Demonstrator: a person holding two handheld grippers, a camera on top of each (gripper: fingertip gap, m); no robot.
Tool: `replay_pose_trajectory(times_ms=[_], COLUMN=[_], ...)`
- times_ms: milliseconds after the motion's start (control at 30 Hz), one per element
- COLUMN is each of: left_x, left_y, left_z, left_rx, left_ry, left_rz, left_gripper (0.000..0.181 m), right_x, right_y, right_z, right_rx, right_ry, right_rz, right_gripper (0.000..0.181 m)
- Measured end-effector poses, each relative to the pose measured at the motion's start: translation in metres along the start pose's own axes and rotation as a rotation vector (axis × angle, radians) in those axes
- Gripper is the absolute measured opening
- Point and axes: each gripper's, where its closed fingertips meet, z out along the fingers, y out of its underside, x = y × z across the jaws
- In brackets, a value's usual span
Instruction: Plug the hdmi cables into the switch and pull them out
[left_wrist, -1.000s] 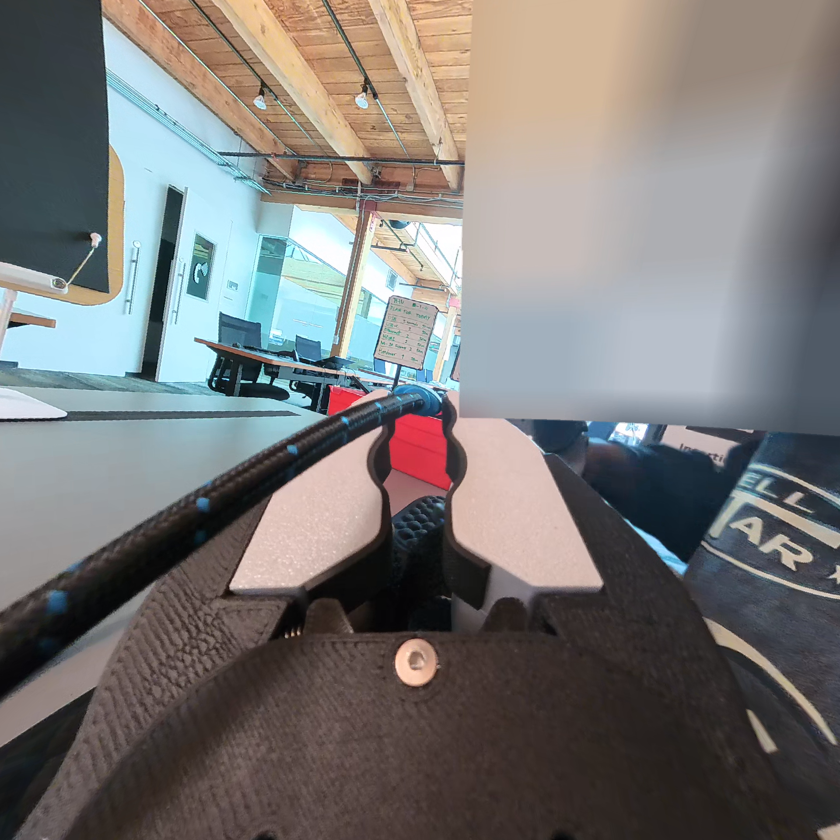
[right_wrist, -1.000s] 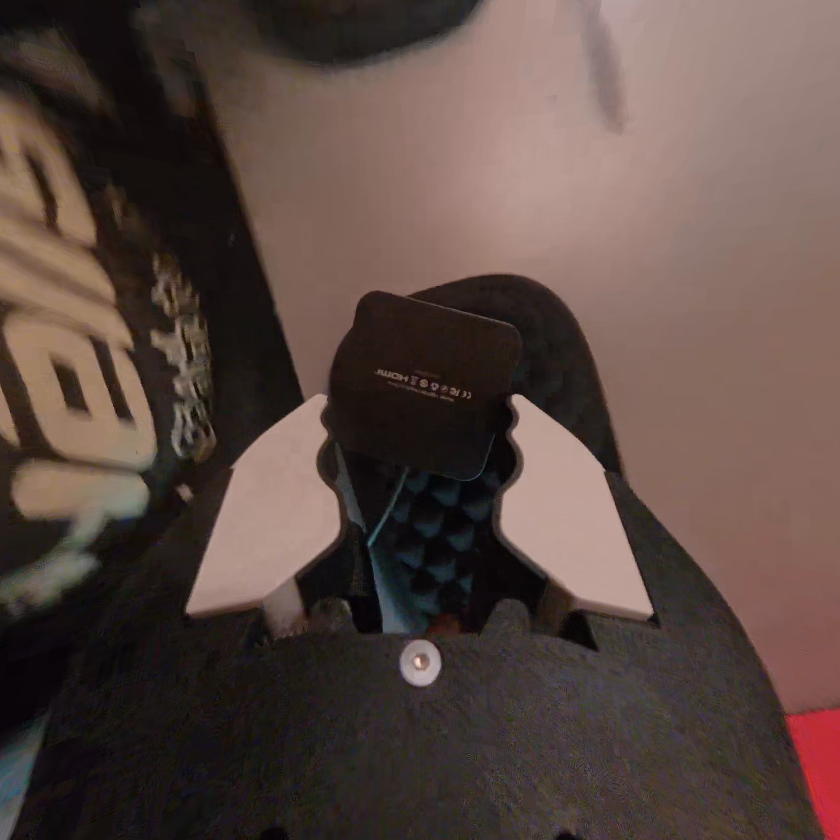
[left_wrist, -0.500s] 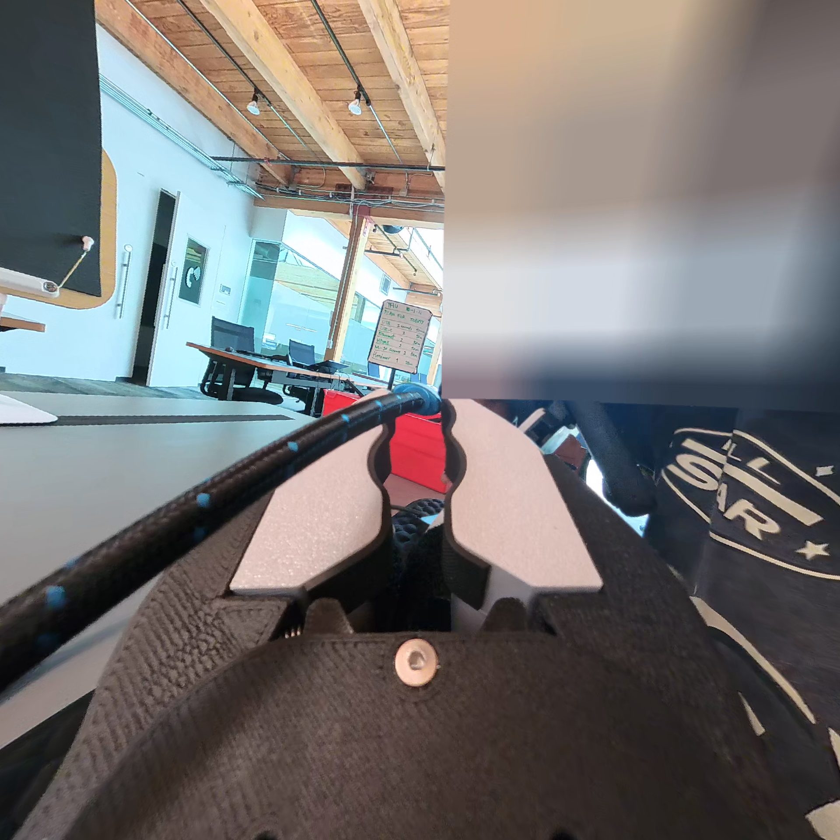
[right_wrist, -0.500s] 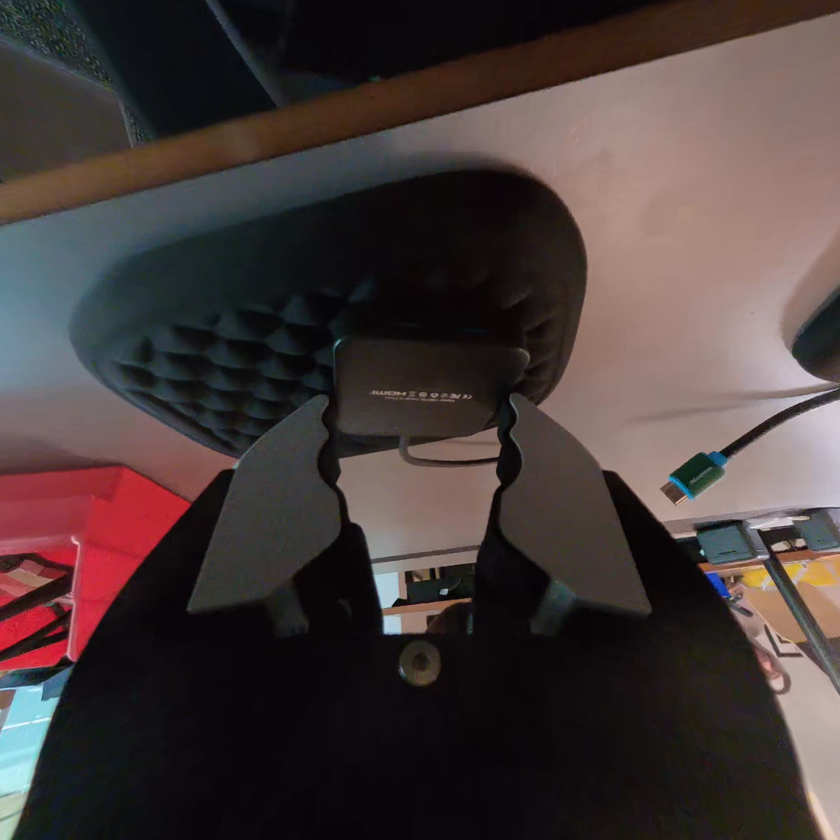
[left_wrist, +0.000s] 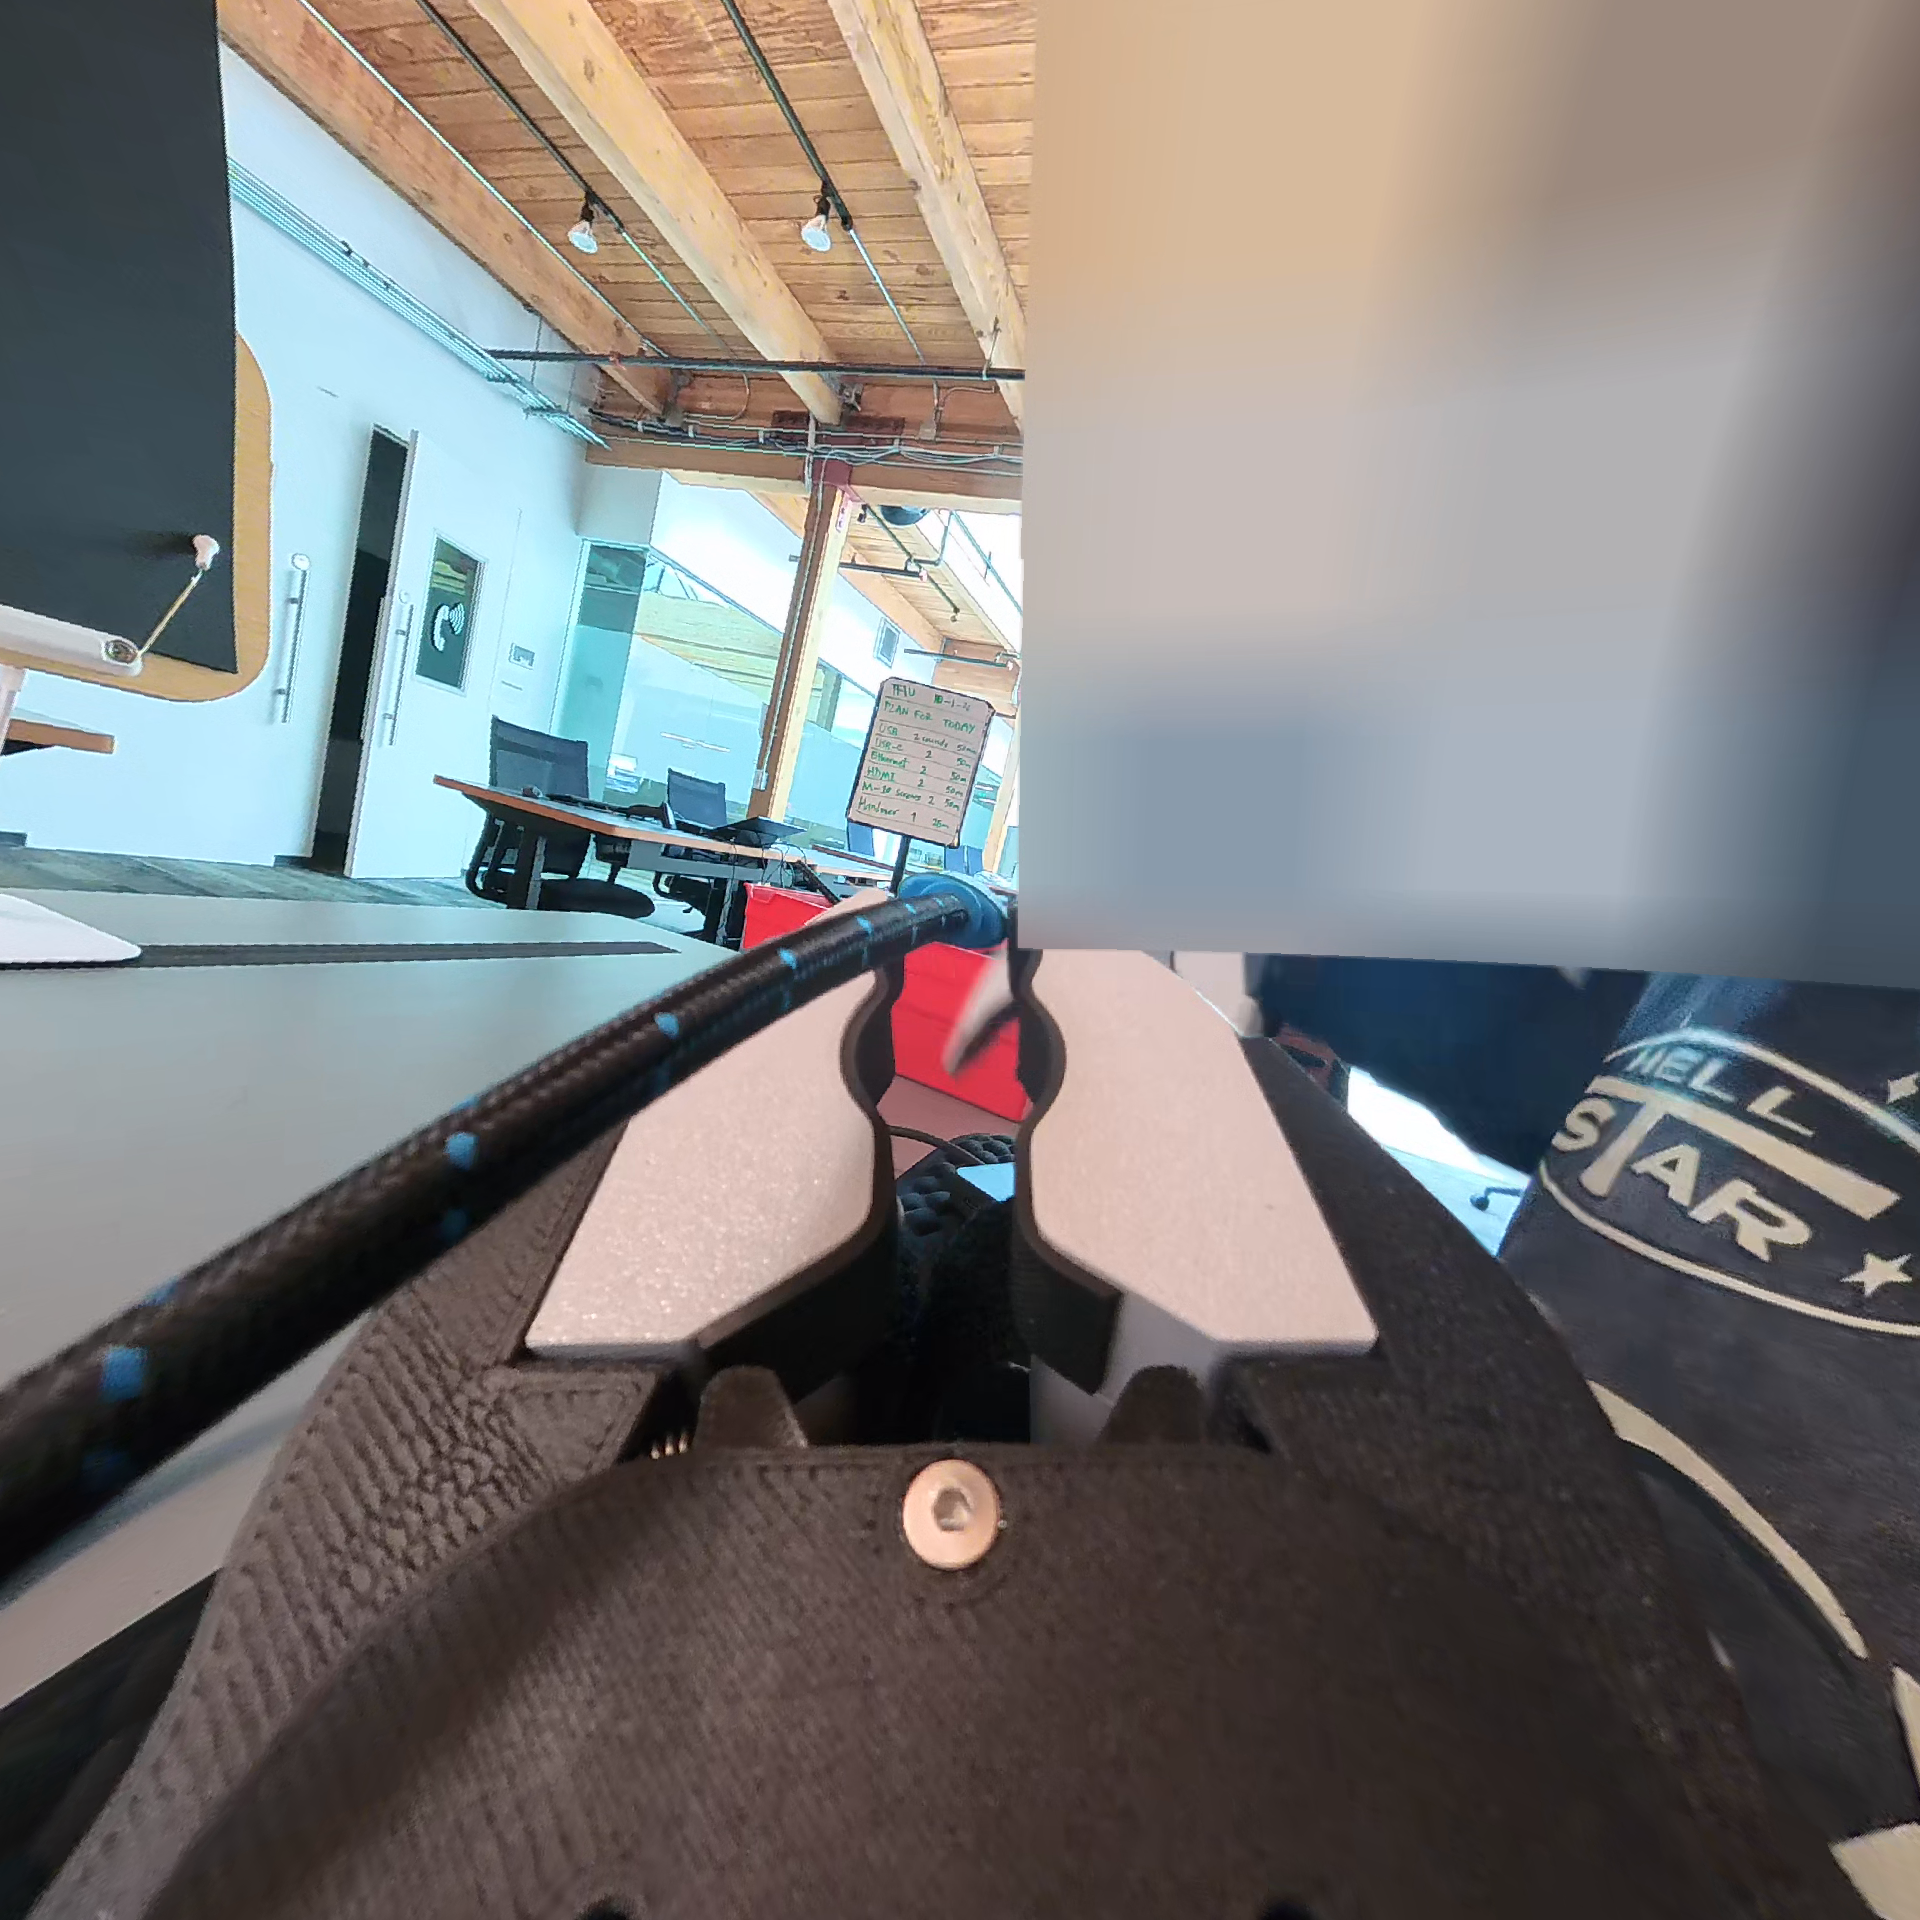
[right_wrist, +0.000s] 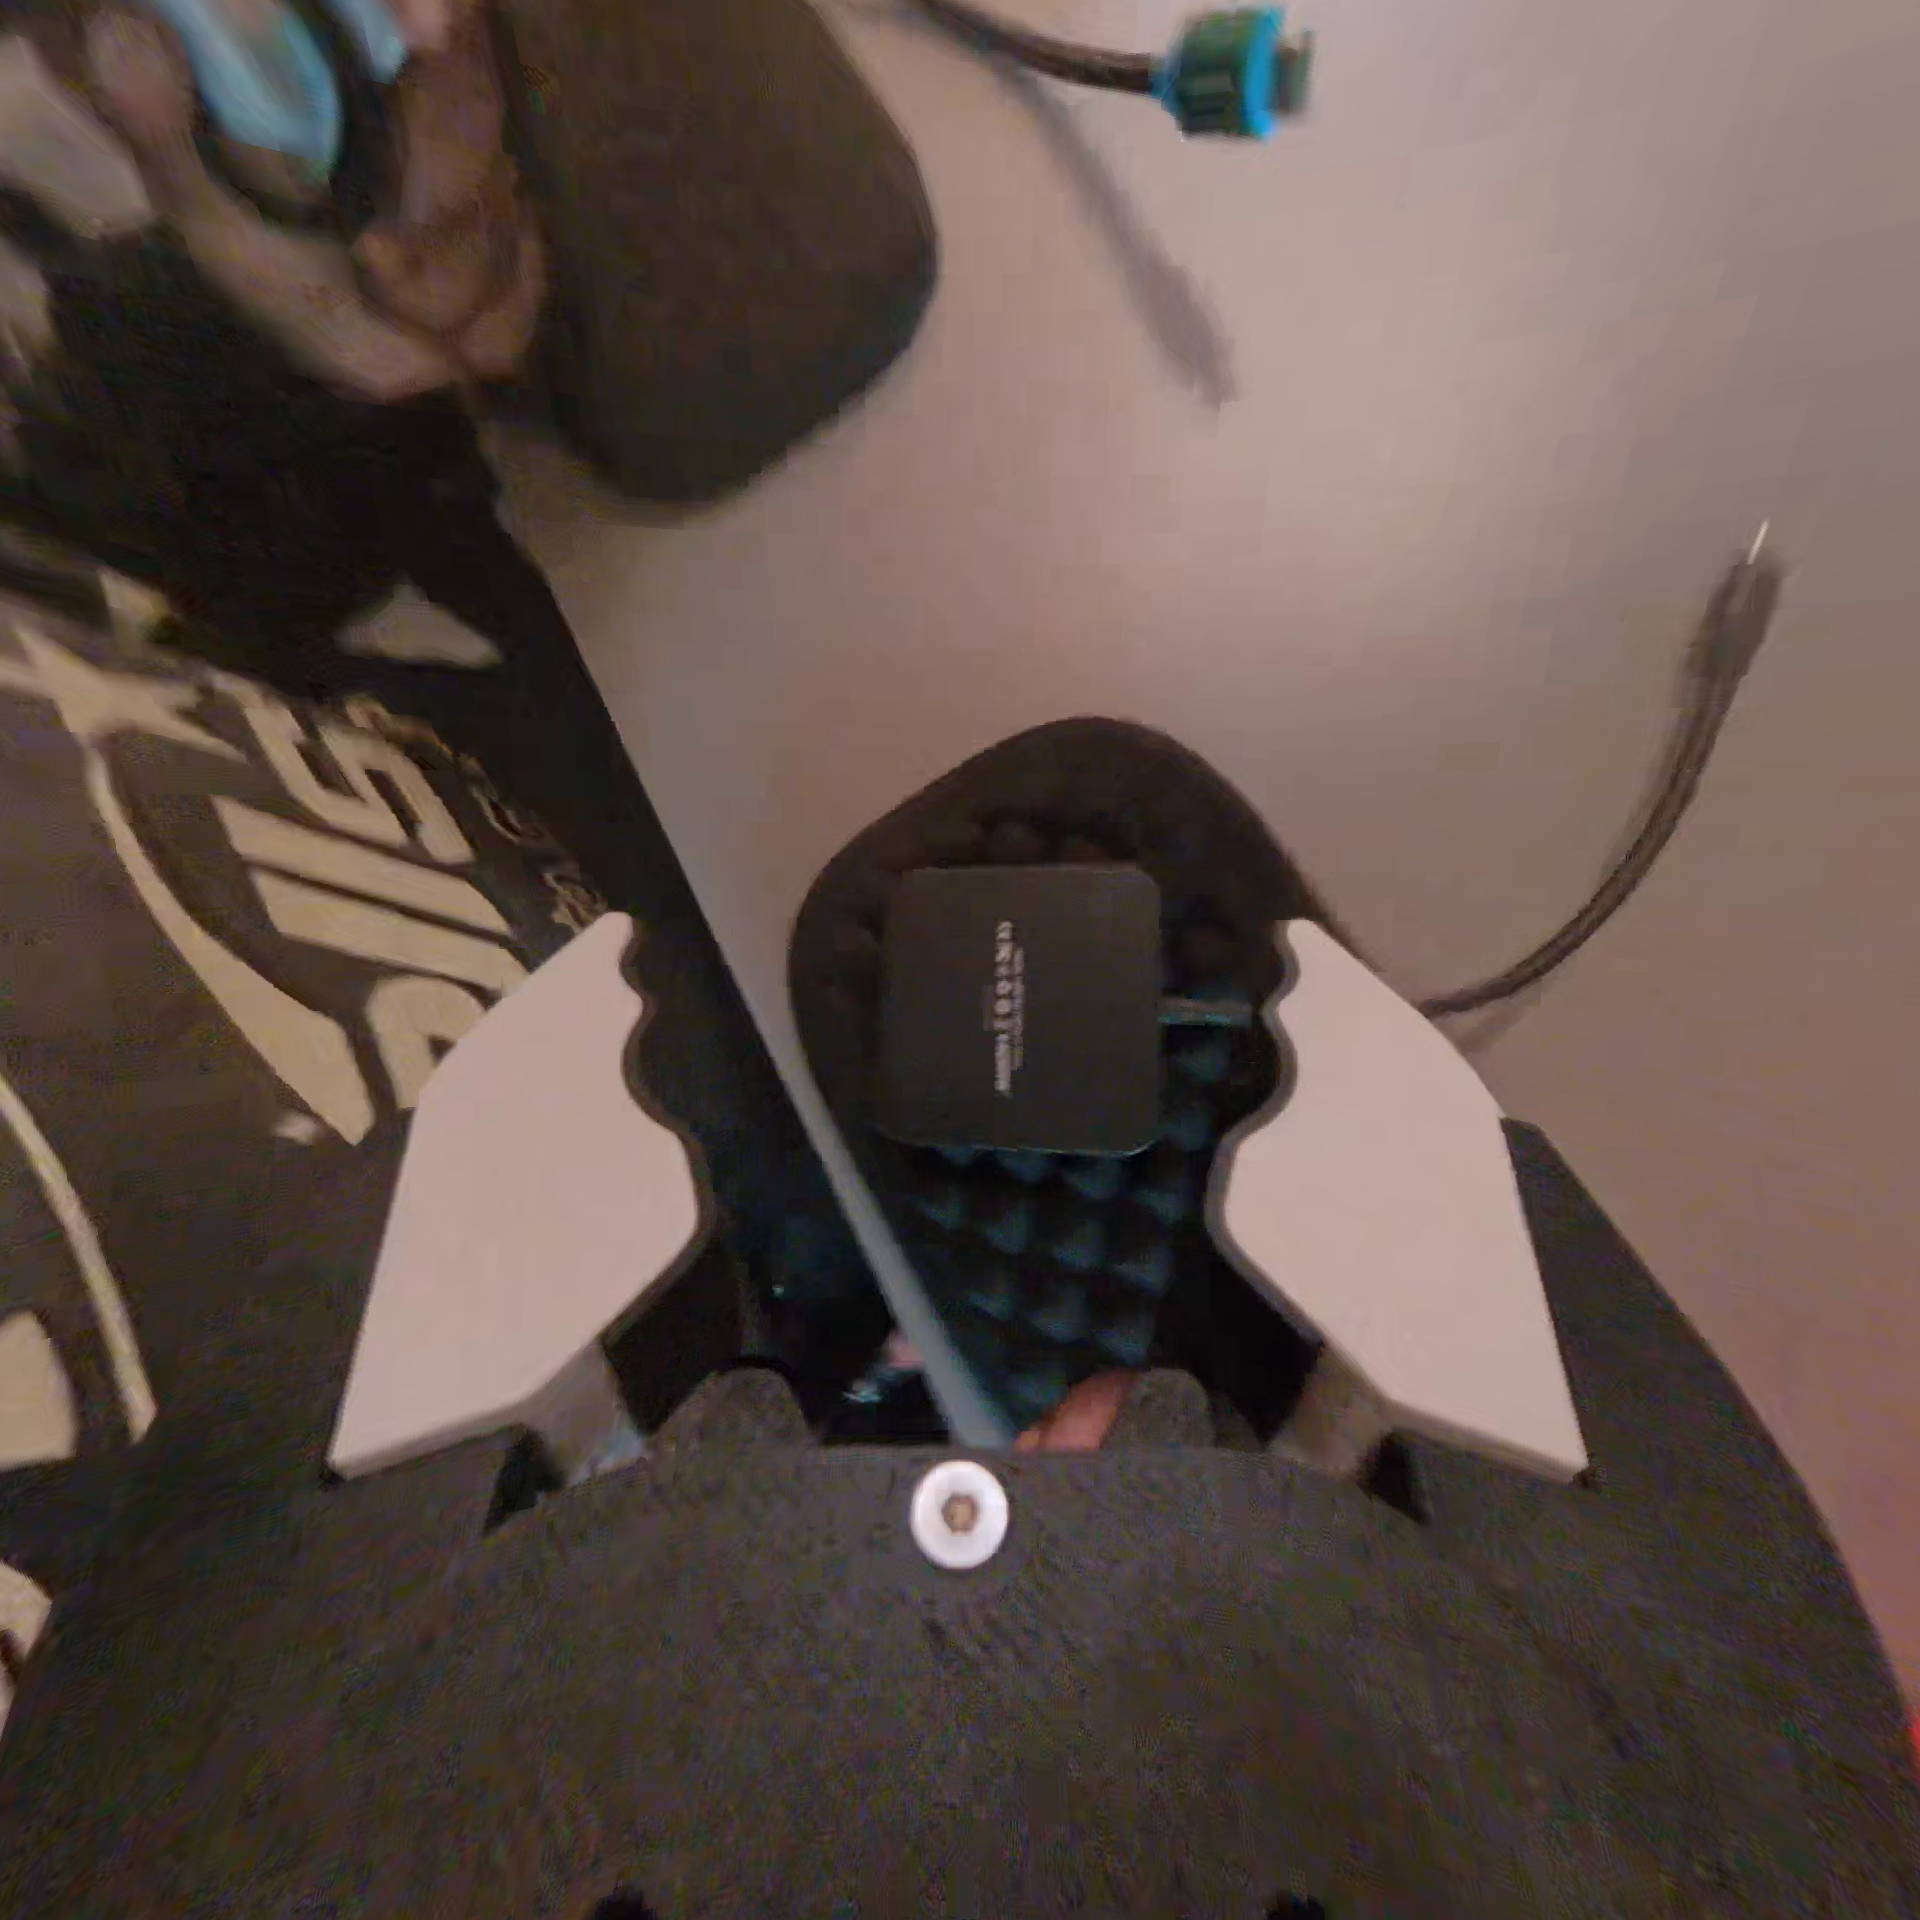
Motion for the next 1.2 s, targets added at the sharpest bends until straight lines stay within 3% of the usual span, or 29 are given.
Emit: replay_pose_trajectory(times_ms=[33,167,267,333,533,700,967,1033,1133,1200], left_x=[0.0,0.0,0.0,0.001,0.008,0.021,0.021,0.024,0.031,0.029], left_y=[0.0,0.001,0.002,0.003,0.024,0.038,0.034,0.034,0.034,0.033], left_z=[0.0,0.0,0.001,0.001,0.01,0.016,0.016,0.015,0.013,0.012], left_rx=[0.0,-0.004,-0.013,-0.022,-0.161,-0.212,-0.175,-0.177,-0.186,-0.183], left_ry=[0.0,-0.002,-0.003,-0.003,0.026,0.076,0.096,0.125,0.164,0.153], left_rz=[-0.001,0.003,0.006,0.009,-0.082,-0.157,-0.245,-0.263,-0.244,-0.256], left_gripper=[0.018,0.018,0.017,0.018,0.017,0.016,0.015,0.014,0.014,0.014], right_x=[0.001,0.009,0.022,0.025,0.001,-0.016,-0.042,-0.045,-0.053,-0.047], right_y=[0.008,0.033,0.037,0.033,0.007,-0.014,-0.059,-0.061,-0.06,-0.062], right_z=[0.003,0.021,0.027,0.023,0.012,0.01,0.012,0.013,0.015,0.015], right_rx=[0.017,0.039,0.027,0.069,0.295,0.308,0.454,0.446,0.415,0.418], right_ry=[0.014,0.148,0.279,0.256,0.095,0.104,0.016,0.024,-0.083,-0.04], right_rz=[0.073,0.101,-0.059,-0.119,-0.359,-0.52,-0.427,-0.485,-0.45,-0.471], right_gripper=[0.107,0.101,0.082,0.074,0.073,0.073,0.072,0.072,0.072,0.072])
